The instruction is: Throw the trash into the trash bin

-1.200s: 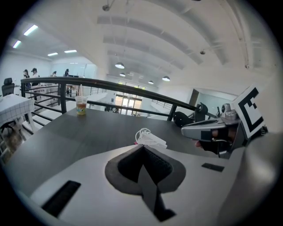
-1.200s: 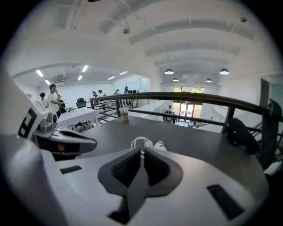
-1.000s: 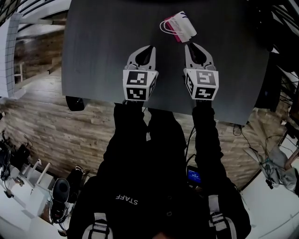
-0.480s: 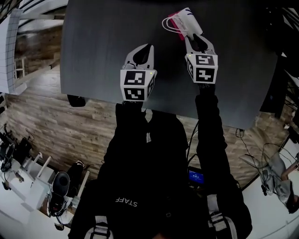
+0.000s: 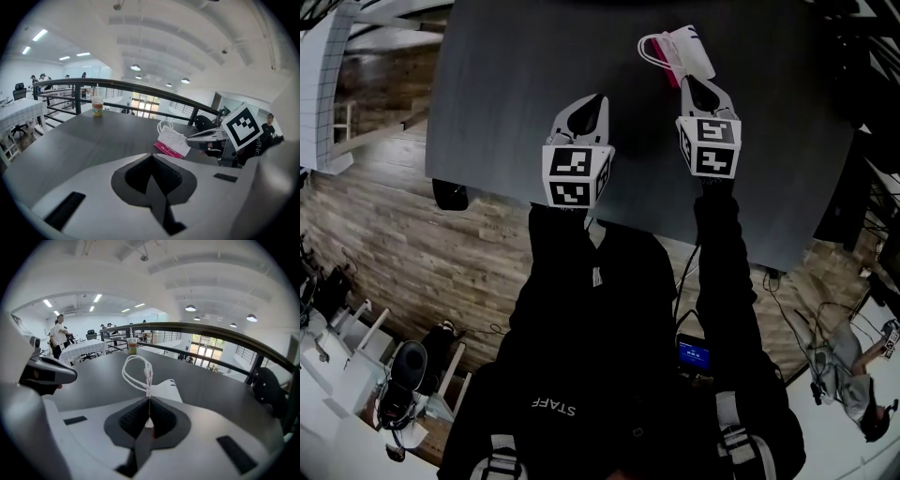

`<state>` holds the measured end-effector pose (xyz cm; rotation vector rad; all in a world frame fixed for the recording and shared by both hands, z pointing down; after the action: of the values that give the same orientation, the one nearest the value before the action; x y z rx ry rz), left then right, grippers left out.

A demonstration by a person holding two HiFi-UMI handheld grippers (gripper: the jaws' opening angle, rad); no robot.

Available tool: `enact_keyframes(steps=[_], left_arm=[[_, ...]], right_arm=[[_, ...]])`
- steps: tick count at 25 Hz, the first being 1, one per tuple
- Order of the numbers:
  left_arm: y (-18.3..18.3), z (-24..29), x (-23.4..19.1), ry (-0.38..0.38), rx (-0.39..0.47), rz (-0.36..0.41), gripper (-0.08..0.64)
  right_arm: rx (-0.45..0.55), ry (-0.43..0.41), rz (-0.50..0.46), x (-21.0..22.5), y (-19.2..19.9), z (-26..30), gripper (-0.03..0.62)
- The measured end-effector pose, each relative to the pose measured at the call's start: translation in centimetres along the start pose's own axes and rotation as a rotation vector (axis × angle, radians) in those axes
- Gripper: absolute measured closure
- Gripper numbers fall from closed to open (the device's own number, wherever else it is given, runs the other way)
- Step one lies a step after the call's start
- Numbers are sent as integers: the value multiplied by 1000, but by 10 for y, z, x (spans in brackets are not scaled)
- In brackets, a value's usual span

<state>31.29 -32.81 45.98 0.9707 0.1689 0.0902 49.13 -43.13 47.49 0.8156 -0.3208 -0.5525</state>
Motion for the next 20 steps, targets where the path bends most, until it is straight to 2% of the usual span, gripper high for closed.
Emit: enact_keyframes(steps=[5, 10, 16, 20], left_arm=[[-12, -27, -8, -31, 48, -26, 560], [-14, -65, -33, -75, 88, -54, 560], [-18, -126, -87, -144, 132, -111, 560], [4, -168, -126, -208, 136, -156, 560]], right_arm=[[47, -6, -37, -20, -25, -30, 575], [82, -33, -86, -61, -51, -52, 575], [124, -102, -147, -145, -96, -73, 575], [127, -176, -188, -213, -101, -73, 575]])
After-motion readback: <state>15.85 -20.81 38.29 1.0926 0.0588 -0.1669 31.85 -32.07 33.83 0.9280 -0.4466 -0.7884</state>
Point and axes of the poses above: the fingertips, and each gripper's own axes: z forward along the fingers, x to its right, y out of its underside, the point moved 7 cm from there along -z, backward along the fingers, and after that the axes turned 8 degrees about z, right-handed, at the moved point
